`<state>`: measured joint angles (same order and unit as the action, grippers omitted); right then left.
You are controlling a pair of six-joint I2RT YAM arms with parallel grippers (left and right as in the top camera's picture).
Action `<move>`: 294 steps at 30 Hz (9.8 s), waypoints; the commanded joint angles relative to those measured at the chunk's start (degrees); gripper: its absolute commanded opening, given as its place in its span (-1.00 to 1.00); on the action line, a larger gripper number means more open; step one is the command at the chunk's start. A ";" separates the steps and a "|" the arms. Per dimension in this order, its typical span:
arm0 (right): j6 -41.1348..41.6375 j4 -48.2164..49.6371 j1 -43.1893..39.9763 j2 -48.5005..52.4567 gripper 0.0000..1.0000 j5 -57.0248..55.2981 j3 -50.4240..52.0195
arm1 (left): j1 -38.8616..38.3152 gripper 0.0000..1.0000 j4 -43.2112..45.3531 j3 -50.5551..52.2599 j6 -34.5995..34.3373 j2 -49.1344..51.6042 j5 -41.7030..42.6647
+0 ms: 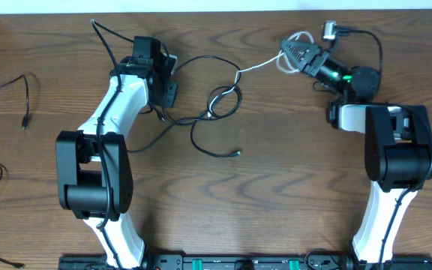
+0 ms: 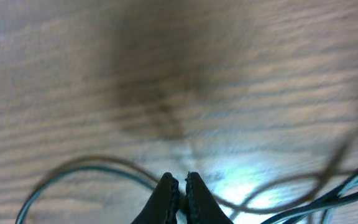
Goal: Untangle cables
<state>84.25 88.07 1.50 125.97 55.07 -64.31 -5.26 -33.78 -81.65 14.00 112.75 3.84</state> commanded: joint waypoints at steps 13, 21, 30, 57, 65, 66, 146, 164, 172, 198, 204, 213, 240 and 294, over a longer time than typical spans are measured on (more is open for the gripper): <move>5.14 2.21 -9.66 -0.94 -0.98 -5.05 -10.97 | 9.07 -0.85 -3.54 0.98 0.92 0.31 -10.97; 5.14 2.19 -11.56 -0.94 -0.98 -4.96 -10.97 | 16.57 -0.85 -5.27 0.98 0.90 0.33 -10.12; 5.11 0.81 -11.80 -0.94 -0.98 -4.59 -10.97 | 17.86 -0.85 -3.61 0.98 0.96 0.33 -9.18; -10.56 -30.29 -10.62 -0.94 0.20 13.77 -10.95 | 23.85 -0.85 -3.26 0.98 -4.22 0.33 -0.13; -32.89 -66.73 -2.58 -0.94 0.99 8.66 -10.95 | 20.90 -0.85 -3.26 0.98 -4.22 0.33 -0.15; -34.10 -70.77 -1.88 -0.94 0.99 5.92 -10.95 | 20.74 -0.85 -3.26 0.98 -4.22 0.33 -0.15; -134.09 -86.99 30.77 -5.64 0.14 -38.25 -10.95 | 2.10 -0.85 -7.74 0.98 7.39 0.33 11.41; -139.97 -80.11 29.92 -1.53 0.23 -36.50 -10.95 | 0.98 -0.85 -7.34 0.98 6.93 0.33 14.67; -142.18 -77.09 29.92 0.52 0.18 -36.50 -10.95 | 0.39 -0.85 -7.32 0.98 6.95 0.33 16.74; -147.47 -74.20 28.00 2.86 -0.88 -36.94 -10.95 | -1.64 -0.85 -6.47 0.98 6.95 0.33 16.68; -146.66 -75.58 27.56 2.89 -0.24 -36.98 -10.95 | -1.64 -0.85 -6.47 0.98 6.93 0.33 16.74; -147.16 -74.95 25.94 5.22 -0.13 -36.94 -10.95 | -2.45 -0.85 -6.23 0.98 6.95 0.33 16.79; -137.70 -85.72 23.58 -5.64 -0.98 -28.52 -10.95 | -3.50 -0.85 -4.46 0.98 6.97 0.33 16.11; -132.50 -108.78 19.21 -10.75 0.57 -34.14 -10.73 | -3.52 -0.85 -3.23 0.94 5.22 5.33 16.52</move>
<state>-48.86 -22.13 20.88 112.77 23.31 -75.16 -8.69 -37.01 -80.97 19.49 118.28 19.64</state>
